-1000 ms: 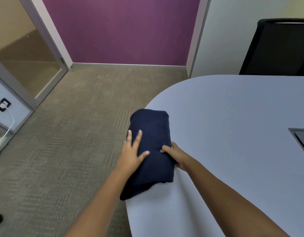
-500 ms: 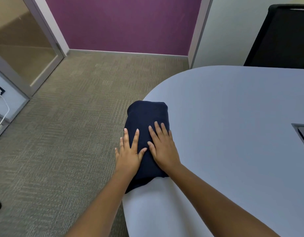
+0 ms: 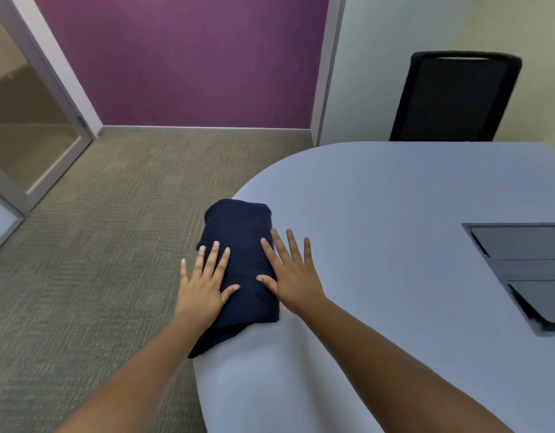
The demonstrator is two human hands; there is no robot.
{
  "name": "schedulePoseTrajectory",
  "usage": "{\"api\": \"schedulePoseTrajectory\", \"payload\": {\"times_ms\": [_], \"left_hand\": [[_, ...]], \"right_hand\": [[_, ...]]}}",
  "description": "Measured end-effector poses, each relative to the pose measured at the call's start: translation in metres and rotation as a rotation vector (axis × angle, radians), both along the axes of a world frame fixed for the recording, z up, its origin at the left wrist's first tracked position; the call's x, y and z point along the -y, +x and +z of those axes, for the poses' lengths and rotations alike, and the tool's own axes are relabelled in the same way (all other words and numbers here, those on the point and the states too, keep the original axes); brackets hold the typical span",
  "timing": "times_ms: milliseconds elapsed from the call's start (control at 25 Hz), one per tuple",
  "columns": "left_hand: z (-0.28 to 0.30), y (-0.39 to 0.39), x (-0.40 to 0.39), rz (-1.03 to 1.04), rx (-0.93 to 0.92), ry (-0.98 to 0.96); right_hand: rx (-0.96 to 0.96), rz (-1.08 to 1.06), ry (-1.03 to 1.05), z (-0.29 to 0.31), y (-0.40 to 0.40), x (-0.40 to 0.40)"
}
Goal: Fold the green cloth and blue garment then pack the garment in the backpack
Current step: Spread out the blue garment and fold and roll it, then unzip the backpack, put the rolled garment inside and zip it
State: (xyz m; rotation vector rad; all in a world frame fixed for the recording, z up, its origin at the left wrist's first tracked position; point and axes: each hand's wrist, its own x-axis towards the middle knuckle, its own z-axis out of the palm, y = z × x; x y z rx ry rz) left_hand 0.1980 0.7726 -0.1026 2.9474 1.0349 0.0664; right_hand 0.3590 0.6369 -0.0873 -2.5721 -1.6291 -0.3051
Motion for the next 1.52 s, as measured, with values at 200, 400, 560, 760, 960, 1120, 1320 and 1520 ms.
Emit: {"api": "schedulePoseTrajectory", "payload": {"times_ms": [200,400,560,760,960,1120,1320,1520], "left_hand": [[0.035,0.036,0.037,-0.074,0.133,0.1],[0.077,0.095,0.096,-0.23,0.192,0.177],[0.107,0.143,0.165,-0.364,0.27,0.152],[0.13,0.201,0.262,-0.54,0.367,0.133],[0.137,0.243,0.366,-0.686,0.4,0.124],[0.134,0.268,0.441,-0.804,0.414,0.092],[0.133,0.286,0.521,-0.921,0.355,0.068],[0.11,0.295,0.575,-1.027,0.266,0.047]], "right_hand": [[0.056,-0.091,0.029,0.035,0.021,0.049],[0.144,-0.188,0.089,0.07,0.054,0.131],[0.215,-0.285,0.1,0.102,0.085,0.215],[0.283,-0.454,0.091,0.134,0.116,0.325],[0.27,-0.605,0.082,0.147,0.134,0.437],[0.285,-0.741,0.051,0.146,0.14,0.519],[0.238,-0.873,0.009,0.135,0.133,0.602],[0.108,-0.995,-0.041,0.115,0.116,0.65]]}}
